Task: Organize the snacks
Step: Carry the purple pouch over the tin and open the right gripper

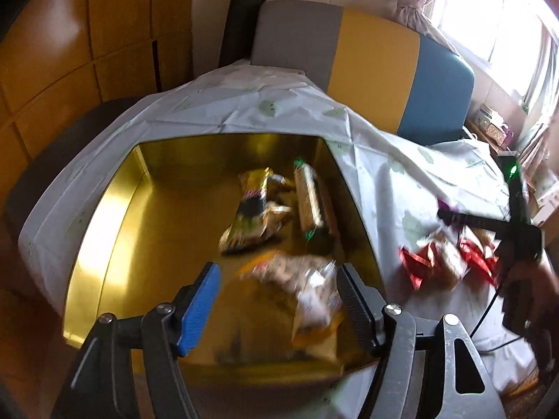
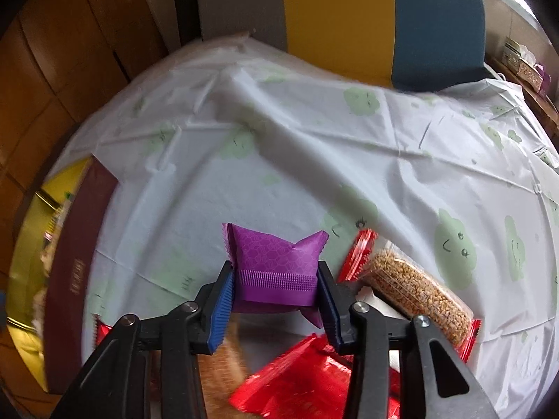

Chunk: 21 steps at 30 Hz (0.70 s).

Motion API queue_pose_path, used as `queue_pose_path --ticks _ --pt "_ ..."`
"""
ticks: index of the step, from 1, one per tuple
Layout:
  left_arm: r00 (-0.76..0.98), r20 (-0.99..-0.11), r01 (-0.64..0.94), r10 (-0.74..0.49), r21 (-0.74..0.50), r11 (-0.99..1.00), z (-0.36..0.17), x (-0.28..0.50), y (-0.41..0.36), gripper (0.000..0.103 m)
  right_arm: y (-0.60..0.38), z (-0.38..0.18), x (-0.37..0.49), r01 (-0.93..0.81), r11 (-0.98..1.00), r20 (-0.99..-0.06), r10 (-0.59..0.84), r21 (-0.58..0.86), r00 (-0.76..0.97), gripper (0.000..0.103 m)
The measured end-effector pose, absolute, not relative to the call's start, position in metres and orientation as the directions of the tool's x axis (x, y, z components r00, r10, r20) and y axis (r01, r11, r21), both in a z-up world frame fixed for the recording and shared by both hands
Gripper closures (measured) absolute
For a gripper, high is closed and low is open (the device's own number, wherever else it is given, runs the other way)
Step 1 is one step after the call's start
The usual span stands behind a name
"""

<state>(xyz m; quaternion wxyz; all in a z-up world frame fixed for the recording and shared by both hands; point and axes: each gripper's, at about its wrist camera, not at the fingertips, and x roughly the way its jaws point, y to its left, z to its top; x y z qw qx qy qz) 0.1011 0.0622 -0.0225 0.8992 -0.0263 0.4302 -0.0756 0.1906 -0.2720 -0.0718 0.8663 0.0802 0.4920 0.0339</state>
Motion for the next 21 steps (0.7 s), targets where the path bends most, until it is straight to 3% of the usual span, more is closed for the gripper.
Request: queue_pose_path --ticks 9,21 --pt "0.632 -0.772 -0.024 -0.065 -0.104 0.994 -0.024 0.079 0.103 0.033 -0.222 -0.025 0.164 -0.132 0.965 -0.784 0.261 0.227 0.563 0.058" --pt "0.700 -0.714 -0.104 0.014 -0.082 0.991 0.002 0.052 0.138 0.033 -0.081 0.002 0.111 -0.472 0.836 -0.739 0.501 0.280 0.450 0.057"
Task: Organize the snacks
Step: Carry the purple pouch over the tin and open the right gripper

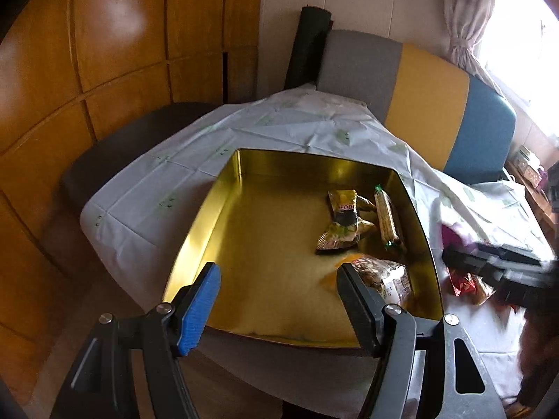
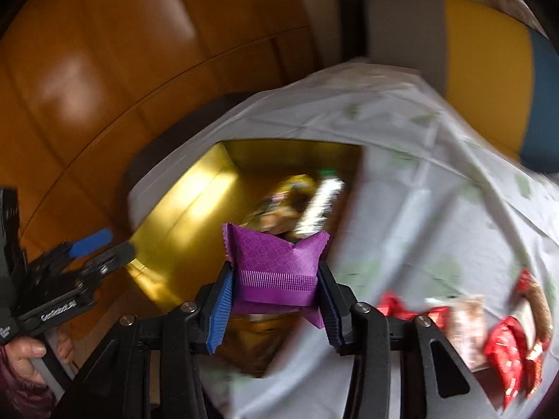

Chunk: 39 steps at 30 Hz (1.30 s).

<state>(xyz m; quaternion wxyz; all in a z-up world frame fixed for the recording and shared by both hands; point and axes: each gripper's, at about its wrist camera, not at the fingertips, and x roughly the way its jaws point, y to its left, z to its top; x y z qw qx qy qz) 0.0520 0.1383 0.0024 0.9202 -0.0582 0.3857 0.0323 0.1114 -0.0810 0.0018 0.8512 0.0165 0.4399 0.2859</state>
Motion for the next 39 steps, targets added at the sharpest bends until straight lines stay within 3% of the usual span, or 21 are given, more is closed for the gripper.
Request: queue_pose_path --ticks 7,12,19,25,27,29,39 --pt "0.704 -0.710 -0.117 0.017 -0.092 0.989 0.003 0.050 0.145 0.033 -0.024 -0.012 0.098 -0.556 0.791 -0.774 0.512 0.256 0.373 0.056" --pt "0.703 -0.711 -0.124 0.022 -0.092 0.988 0.001 0.049 0.148 0.033 -0.003 -0.029 0.100 -0.579 0.778 -0.810 0.492 0.245 0.319 0.047" --pt "0.697 -0.717 -0.123 0.019 -0.094 0.988 -0.002 0.047 0.149 0.033 0.003 -0.050 0.104 -0.564 0.787 -0.836 0.469 0.249 0.286 0.043" --pt "0.701 -0.713 -0.119 0.020 -0.090 0.989 -0.001 0.047 0.146 0.033 -0.009 -0.045 0.100 -0.534 0.789 -0.811 0.508 0.303 0.290 0.041" --pt "0.701 -0.713 -0.118 0.020 -0.087 0.989 -0.001 0.047 0.145 0.032 -0.017 -0.042 0.101 -0.520 0.787 -0.793 0.533 0.334 0.297 0.031" --pt "0.701 -0.713 -0.116 0.018 -0.089 0.989 -0.001 0.046 0.145 0.031 -0.021 -0.039 0.102 -0.510 0.784 -0.780 0.548 0.353 0.303 0.028" --pt "0.707 -0.707 -0.096 0.016 -0.073 0.993 0.001 0.043 0.138 0.031 -0.050 -0.023 0.097 -0.456 0.828 -0.758 0.517 0.325 0.398 0.028"
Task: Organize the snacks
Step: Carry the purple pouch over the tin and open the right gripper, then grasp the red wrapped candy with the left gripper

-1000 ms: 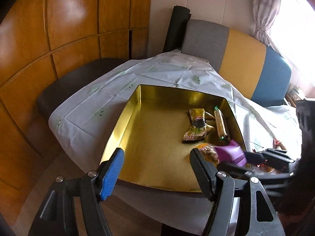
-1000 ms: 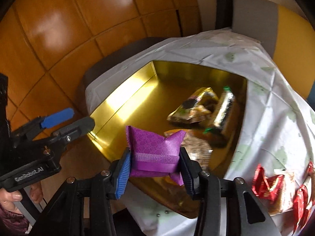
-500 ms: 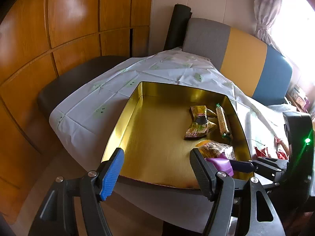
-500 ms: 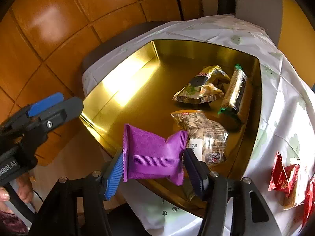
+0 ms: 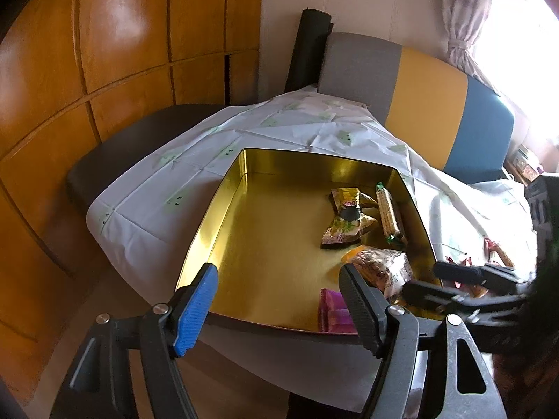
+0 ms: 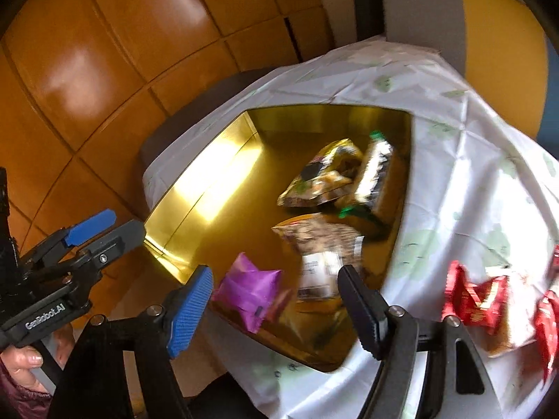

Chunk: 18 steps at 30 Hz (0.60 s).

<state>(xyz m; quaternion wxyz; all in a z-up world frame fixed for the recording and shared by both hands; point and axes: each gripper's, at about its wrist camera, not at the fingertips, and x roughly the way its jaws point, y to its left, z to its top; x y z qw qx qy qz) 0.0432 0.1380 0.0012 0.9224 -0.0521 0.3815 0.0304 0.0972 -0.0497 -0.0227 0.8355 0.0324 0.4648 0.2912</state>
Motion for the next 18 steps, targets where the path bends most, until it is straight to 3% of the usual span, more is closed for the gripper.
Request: queue_pose_path --ticks 9,18 --pt "0.704 -0.709 0.031 -0.051 -0.042 0.999 0.004 0.045 0.108 0.030 -0.131 -0.002 0.095 -0.329 0.905 -0.758 0.409 0.268 0.508 0.028" --pt "0.689 -0.698 0.305 -0.194 0.036 0.952 0.015 0.050 0.040 0.030 -0.248 0.007 0.091 -0.134 0.972 -0.791 0.233 0.191 0.566 0.028"
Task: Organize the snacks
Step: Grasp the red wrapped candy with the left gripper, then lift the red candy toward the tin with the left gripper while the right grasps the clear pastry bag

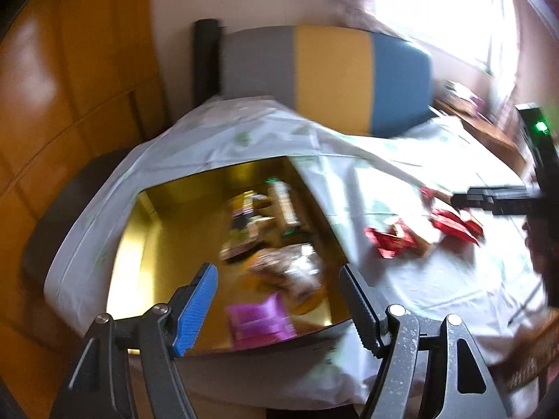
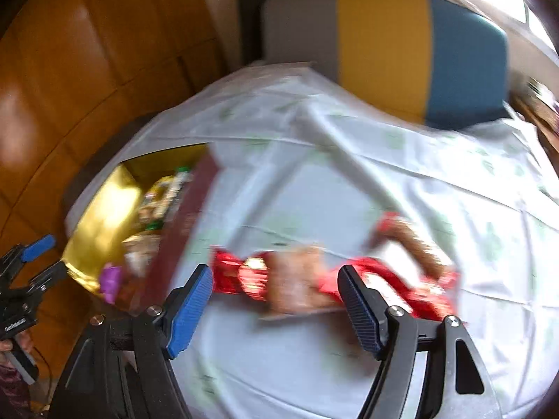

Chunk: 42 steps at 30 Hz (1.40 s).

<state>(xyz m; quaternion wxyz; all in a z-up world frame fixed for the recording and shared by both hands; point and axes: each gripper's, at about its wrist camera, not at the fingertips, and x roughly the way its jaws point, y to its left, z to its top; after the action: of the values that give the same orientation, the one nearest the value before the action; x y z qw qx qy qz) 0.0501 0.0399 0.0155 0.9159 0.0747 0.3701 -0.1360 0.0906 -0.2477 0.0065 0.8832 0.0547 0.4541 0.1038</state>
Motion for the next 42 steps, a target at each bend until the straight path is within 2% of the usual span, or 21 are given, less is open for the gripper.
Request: queue_pose_path --ticks 4,8,13,20,29,30,32,33,34,36,40,42 --pt "0.640 -0.720 0.477 -0.269 0.098 0.873 0.015 0.055 -0.004 0.030 -0.296 0.010 0.087 -0.056 0.984 -0.798 0.171 0.171 0.578 0.028" --pt "0.590 -0.756 0.583 -0.282 0.158 0.797 0.006 0.065 -0.044 0.030 -0.339 0.009 0.086 0.017 0.987 -0.801 0.119 0.158 0.587 0.028" --pt "0.517 -0.808 0.685 -0.283 0.192 0.703 -0.011 0.085 -0.087 0.030 -0.388 -0.008 0.083 0.132 0.964 -0.798 0.108 0.229 0.593 0.028" --pt "0.416 -0.867 0.763 -0.274 0.169 0.623 -0.037 0.117 -0.124 0.030 -0.414 -0.015 0.084 0.206 0.923 -0.790 0.147 0.326 0.595 0.028" --pt "0.351 -0.921 0.826 -0.167 0.220 0.518 -0.075 0.145 -0.159 0.031 -0.408 -0.013 0.086 0.171 0.920 -0.780 0.187 0.351 0.597 0.028" --pt "0.338 -0.927 0.829 -0.166 0.210 0.518 -0.078 0.147 -0.161 0.032 -0.408 -0.012 0.086 0.170 0.921 -0.779 0.187 0.351 0.598 0.028" --pt "0.297 -0.939 0.833 -0.172 0.167 0.528 -0.083 0.151 -0.163 0.049 -0.407 -0.011 0.086 0.169 0.926 -0.778 0.175 0.339 0.604 0.028" --pt "0.265 -0.944 0.834 -0.198 0.121 0.539 -0.083 0.152 -0.162 0.064 -0.407 -0.011 0.085 0.169 0.928 -0.778 0.167 0.330 0.606 0.028" --pt "0.263 -0.941 0.829 -0.212 0.108 0.548 -0.082 0.151 -0.161 0.070 -0.407 -0.010 0.085 0.170 0.931 -0.779 0.159 0.323 0.606 0.028" --pt "0.297 -0.933 0.811 -0.205 0.133 0.570 -0.081 0.144 -0.161 0.071 -0.405 -0.009 0.084 0.165 0.937 -0.782 0.150 0.307 0.605 0.028" --pt "0.329 -0.903 0.771 -0.277 0.087 0.631 -0.071 0.109 -0.153 0.071 -0.398 -0.011 0.085 0.142 0.952 -0.794 0.137 0.270 0.592 0.030" --pt "0.329 -0.890 0.753 -0.316 0.045 0.657 -0.067 0.094 -0.146 0.071 -0.392 -0.013 0.086 0.114 0.959 -0.802 0.147 0.259 0.579 0.037"
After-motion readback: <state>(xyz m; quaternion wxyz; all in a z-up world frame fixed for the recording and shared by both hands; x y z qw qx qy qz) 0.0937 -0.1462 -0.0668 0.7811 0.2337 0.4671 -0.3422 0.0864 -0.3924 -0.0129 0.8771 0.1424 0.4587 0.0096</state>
